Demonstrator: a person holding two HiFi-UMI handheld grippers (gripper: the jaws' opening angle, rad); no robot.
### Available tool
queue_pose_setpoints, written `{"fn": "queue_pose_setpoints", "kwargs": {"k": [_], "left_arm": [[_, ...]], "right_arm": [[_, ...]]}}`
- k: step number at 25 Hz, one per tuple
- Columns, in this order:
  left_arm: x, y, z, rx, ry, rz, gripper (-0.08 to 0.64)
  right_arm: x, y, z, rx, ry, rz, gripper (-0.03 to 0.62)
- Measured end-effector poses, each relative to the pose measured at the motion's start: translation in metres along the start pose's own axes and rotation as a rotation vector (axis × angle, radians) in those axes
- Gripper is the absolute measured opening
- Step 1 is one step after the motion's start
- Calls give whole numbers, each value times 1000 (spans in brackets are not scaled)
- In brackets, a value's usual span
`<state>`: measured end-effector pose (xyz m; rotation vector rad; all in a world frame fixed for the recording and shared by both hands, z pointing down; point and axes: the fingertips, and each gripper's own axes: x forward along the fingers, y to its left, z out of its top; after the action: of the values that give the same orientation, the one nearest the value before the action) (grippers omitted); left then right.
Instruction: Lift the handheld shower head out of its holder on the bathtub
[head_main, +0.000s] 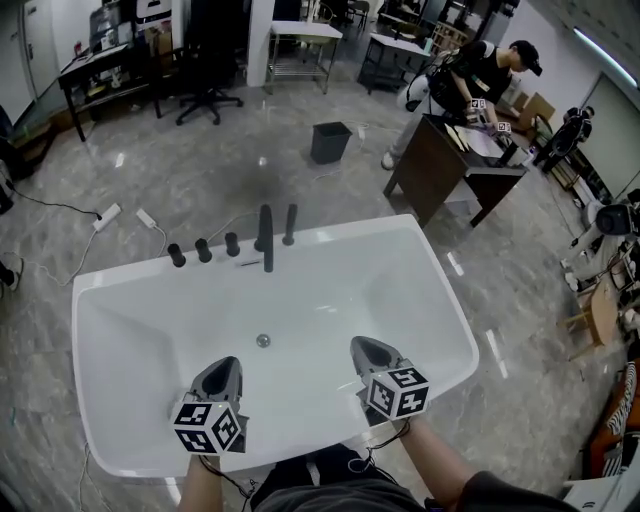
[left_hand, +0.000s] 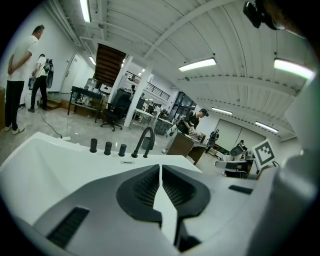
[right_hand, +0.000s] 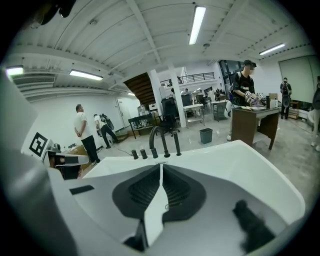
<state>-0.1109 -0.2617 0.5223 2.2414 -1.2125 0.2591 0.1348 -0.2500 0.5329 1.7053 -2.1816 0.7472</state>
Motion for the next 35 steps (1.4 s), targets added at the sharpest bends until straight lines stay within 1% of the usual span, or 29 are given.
{"fn": "queue_pose_setpoints", "kwargs": {"k": [3,8,11,13,15,17,23,27,31,35], "left_arm": [[5,2,12,-3,-28,14,26],[24,-9,30,26,-62,50,26],[46,-15,38,44,-85,86,26],[61,-19,43,32,-106,110,26],[77,-24,49,23,-121,116,26],[94,-27,54,31,-133,121,26],[139,-28,75,67,-136,138,26],[165,-16,80,91,-143,154,26],[183,-3,80,73,-138,179,26],[193,7,83,81,-132,201,26]], "right_arm": [[15,-9,15,6,-34,2,29],[45,-28,36,15,-73,36,29],[62,-45,45,-29,-68,58,29],[71,-56,53,-60,-66,81,29],[81,-67,58,-75,-62,105,29],[95,-79,63,-92,-63,116,29],[140,-108,88,-93,-74,137,29],[175,-114,94,-110,-71,155,29],[205,-112,95,-126,-62,195,29],[233,-108,97,-143,-54,208,31]]}}
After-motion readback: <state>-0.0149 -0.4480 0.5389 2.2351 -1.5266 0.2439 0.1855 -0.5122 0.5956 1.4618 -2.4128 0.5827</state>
